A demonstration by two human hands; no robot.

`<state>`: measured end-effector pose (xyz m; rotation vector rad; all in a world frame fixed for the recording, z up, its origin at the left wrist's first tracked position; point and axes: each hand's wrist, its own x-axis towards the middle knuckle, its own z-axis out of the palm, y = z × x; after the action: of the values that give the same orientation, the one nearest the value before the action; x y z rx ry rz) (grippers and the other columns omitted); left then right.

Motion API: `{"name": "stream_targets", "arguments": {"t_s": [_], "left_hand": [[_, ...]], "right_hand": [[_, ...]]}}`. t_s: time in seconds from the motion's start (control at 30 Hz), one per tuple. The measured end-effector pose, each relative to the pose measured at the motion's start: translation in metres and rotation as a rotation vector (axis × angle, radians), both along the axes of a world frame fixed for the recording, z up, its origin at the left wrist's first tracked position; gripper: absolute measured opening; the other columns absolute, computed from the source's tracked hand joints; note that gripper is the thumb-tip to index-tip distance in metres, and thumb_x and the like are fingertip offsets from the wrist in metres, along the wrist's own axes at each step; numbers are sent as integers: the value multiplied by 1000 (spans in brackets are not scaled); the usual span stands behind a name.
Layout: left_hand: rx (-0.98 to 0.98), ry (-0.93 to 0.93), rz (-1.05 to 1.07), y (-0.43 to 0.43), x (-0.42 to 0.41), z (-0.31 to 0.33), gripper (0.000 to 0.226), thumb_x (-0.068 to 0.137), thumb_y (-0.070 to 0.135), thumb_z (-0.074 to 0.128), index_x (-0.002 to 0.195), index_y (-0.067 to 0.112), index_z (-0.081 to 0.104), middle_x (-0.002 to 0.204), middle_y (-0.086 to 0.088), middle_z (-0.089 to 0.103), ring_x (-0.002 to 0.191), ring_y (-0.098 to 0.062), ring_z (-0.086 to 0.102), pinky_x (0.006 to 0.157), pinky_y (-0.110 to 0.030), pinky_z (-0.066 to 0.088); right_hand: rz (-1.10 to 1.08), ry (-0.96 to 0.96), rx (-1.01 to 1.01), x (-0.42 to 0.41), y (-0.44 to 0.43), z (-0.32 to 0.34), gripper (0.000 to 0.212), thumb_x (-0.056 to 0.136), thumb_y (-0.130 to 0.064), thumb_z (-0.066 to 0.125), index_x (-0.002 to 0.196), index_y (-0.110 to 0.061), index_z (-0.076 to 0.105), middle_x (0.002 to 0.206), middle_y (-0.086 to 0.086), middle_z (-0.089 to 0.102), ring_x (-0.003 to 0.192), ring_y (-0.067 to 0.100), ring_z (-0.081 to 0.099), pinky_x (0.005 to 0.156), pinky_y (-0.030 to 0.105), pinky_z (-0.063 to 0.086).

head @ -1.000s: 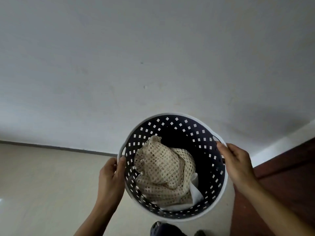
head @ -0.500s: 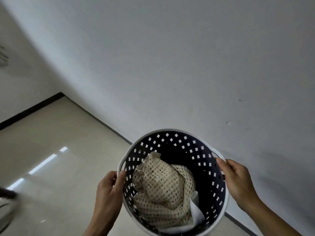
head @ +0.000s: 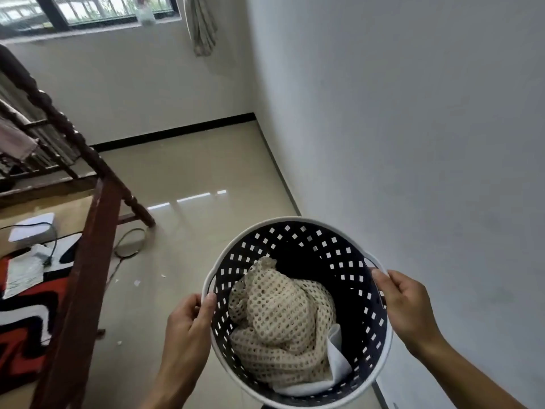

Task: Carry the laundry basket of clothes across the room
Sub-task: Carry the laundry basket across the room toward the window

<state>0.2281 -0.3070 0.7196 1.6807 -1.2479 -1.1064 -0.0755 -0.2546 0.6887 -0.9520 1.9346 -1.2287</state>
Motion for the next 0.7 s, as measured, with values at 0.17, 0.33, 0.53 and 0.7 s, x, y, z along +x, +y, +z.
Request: {"name": "stream_targets", "arguments": {"t_s": [0.17, 0.33, 0.53, 0.7], "left_hand": [[30, 37, 81, -71, 15, -5, 30, 94, 24, 53, 79, 4, 68, 83, -27, 71, 71, -31, 64, 73, -53, 53], [-3, 51, 65, -160, 26, 8, 31, 94, 23, 53, 76, 2, 67, 75, -28, 67, 67, -24, 57, 64, -42, 47], [-71, 20, 50, -262, 29, 18, 32, 94, 24, 54, 76, 0, 64, 74, -28, 65, 67, -24, 54, 65, -46, 47], [-40, -1, 74, -352, 20, 3, 37, 94, 29, 54, 77, -2, 63, 73, -30, 64, 64, -23, 53, 66, -54, 49]], "right_hand": [[55, 4, -14, 18, -95, -9, 50, 96, -31, 56, 67, 10, 57, 57, 27, 55, 53, 26, 48, 54, 39, 42], [37, 2, -34, 32, -183, 4, 51, 95, -37, 55, 74, 8, 62, 72, 35, 63, 67, 53, 60, 66, 59, 54], [-10, -13, -89, 36, -278, 23, 47, 95, -37, 55, 84, 6, 69, 77, 34, 68, 77, 54, 64, 70, 61, 54], [10, -50, -67, 27, -377, 10, 86, 73, -74, 58, 84, 11, 63, 79, 40, 62, 61, 50, 56, 60, 54, 53]]}}
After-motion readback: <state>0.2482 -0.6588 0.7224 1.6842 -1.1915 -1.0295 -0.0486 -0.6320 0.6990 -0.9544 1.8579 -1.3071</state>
